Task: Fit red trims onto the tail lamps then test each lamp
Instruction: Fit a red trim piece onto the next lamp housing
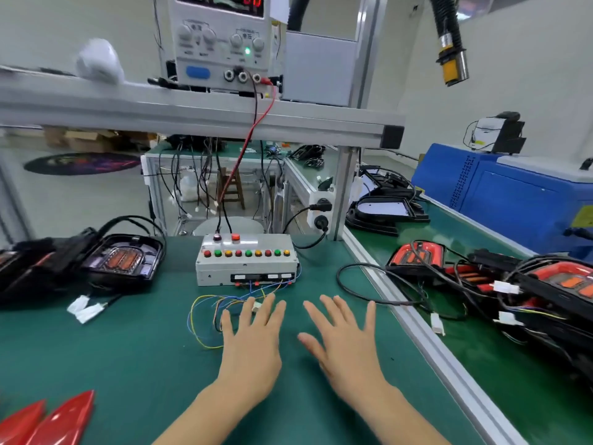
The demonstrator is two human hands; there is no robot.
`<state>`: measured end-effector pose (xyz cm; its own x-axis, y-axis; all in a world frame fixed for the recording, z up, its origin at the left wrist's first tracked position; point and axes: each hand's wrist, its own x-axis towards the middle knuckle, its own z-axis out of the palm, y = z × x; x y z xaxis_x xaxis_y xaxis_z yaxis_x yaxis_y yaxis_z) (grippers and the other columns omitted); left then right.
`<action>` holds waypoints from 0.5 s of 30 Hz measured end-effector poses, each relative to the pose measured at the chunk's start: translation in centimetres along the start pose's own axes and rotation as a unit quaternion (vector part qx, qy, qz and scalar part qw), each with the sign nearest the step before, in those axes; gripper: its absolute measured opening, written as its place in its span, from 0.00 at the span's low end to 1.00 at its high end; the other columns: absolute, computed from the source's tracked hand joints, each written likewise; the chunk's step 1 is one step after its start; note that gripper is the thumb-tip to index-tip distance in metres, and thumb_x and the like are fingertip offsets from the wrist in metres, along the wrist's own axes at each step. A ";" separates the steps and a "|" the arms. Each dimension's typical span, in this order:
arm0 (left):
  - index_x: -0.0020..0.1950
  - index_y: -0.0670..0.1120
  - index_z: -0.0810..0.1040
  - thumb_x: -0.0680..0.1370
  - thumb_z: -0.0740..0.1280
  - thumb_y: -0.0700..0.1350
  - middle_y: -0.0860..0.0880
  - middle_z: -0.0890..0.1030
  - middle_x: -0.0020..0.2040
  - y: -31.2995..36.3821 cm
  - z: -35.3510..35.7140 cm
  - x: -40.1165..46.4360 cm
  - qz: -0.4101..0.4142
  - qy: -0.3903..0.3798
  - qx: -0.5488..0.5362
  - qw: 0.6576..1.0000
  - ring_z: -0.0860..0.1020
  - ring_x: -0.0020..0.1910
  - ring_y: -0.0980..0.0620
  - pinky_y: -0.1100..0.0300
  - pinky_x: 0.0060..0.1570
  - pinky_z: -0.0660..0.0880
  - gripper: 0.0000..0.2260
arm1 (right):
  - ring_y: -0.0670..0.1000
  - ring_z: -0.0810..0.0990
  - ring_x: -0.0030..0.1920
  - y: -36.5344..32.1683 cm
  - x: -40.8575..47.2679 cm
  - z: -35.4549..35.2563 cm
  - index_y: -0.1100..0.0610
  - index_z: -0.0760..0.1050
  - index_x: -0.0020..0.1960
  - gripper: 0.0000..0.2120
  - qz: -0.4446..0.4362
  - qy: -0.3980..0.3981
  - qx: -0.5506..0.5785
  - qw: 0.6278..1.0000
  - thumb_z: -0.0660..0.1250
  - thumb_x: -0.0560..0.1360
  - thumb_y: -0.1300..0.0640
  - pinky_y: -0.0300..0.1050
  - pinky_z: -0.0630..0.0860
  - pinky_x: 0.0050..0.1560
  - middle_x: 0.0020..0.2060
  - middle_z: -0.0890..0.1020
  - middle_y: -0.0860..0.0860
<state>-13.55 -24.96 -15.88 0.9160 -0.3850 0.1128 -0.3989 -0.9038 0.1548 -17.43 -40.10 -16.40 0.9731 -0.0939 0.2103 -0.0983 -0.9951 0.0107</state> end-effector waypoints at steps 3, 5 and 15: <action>0.78 0.53 0.40 0.82 0.53 0.42 0.54 0.40 0.78 -2.0 0.0 -0.7 -0.021 0.014 0.011 1.000 0.41 0.77 0.48 0.41 0.72 0.40 0.29 | 0.50 0.46 0.78 -2.5 0.6 0.4 0.41 0.49 0.78 0.27 -0.027 -0.002 0.006 1.000 0.47 0.80 0.37 0.62 0.19 0.61 0.79 0.52 0.49; 0.78 0.53 0.39 0.81 0.53 0.42 0.54 0.40 0.78 -3.0 0.0 -1.1 -0.027 0.026 0.006 0.999 0.42 0.77 0.48 0.43 0.73 0.40 0.30 | 0.52 0.63 0.75 -4.1 0.8 -0.1 0.42 0.64 0.74 0.27 -0.051 0.015 0.000 0.999 0.60 0.77 0.37 0.72 0.37 0.68 0.74 0.67 0.51; 0.78 0.51 0.49 0.78 0.56 0.38 0.55 0.46 0.78 -6.2 -0.2 -1.7 0.020 0.104 -0.070 0.992 0.44 0.76 0.54 0.59 0.74 0.42 0.30 | 0.53 0.84 0.54 -7.7 1.8 0.6 0.49 0.83 0.57 0.21 -0.101 0.094 0.017 0.990 0.74 0.68 0.41 0.74 0.70 0.53 0.52 0.84 0.47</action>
<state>-12.62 -18.69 -16.82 0.8766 -0.3599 0.3194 -0.4500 -0.8481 0.2796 -14.82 -32.62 -16.73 0.9157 0.1106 0.3862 0.1037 -0.9939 0.0389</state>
